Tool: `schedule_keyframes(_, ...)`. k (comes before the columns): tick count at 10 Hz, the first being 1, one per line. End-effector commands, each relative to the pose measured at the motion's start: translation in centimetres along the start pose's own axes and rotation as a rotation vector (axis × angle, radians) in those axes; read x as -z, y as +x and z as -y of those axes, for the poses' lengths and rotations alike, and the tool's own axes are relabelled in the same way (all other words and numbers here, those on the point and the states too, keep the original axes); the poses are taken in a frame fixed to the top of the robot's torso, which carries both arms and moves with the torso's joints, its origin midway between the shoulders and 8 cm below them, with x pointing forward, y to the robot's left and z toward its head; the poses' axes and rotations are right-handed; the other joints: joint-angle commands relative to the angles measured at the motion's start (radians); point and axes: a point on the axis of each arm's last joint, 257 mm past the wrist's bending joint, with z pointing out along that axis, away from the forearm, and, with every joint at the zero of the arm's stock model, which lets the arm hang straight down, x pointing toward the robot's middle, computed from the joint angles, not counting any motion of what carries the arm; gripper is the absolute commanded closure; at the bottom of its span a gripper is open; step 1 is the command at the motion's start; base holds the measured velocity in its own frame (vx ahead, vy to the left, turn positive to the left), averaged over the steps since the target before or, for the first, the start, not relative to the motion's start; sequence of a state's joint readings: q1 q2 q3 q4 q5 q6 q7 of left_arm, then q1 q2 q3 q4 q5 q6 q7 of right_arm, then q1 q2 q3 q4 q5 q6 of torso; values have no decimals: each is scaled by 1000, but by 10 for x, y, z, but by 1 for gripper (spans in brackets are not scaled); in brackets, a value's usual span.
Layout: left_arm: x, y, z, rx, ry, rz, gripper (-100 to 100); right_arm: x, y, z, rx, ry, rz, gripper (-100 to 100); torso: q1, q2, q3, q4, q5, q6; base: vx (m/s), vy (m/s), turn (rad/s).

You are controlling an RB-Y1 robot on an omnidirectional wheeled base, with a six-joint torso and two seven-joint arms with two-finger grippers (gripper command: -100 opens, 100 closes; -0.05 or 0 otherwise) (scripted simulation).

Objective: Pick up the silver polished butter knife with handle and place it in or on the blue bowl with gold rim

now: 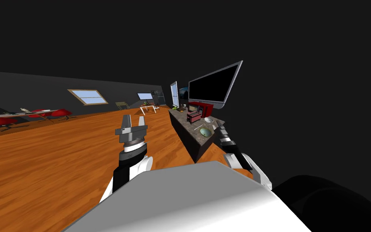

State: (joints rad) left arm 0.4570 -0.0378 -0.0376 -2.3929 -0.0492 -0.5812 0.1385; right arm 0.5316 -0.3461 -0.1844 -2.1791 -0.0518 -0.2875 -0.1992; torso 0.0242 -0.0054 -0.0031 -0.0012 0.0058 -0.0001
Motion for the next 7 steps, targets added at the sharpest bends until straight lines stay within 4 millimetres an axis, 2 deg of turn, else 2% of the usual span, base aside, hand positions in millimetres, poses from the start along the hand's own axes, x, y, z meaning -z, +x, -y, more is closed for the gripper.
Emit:
schedule_keyframes(1,0,0,0,0,0,0,0,6,-11,33,36,94,-13,-100,0,0,0,0,0,0,126,400,-27)
schedule_keyframes(2,0,0,0,0,0,0,0,6,-11,33,38,95,-14,-100,2,-3,-2,-1,0,0,94,289,-20)
schedule_keyframes(4,0,0,0,0,0,0,0,22,-30,74,88,223,-26,-100,-8,-2,-1,0,-2,0,108,261,0)
schedule_keyframes(5,0,0,0,0,0,0,0,22,-31,75,91,227,-28,-100,-6,-4,-2,-1,-1,0,109,226,-25)
schedule_keyframes(7,0,0,0,0,0,0,0,46,-56,119,150,372,-35,-100,-11,-4,-2,-1,-2,0,153,219,4)
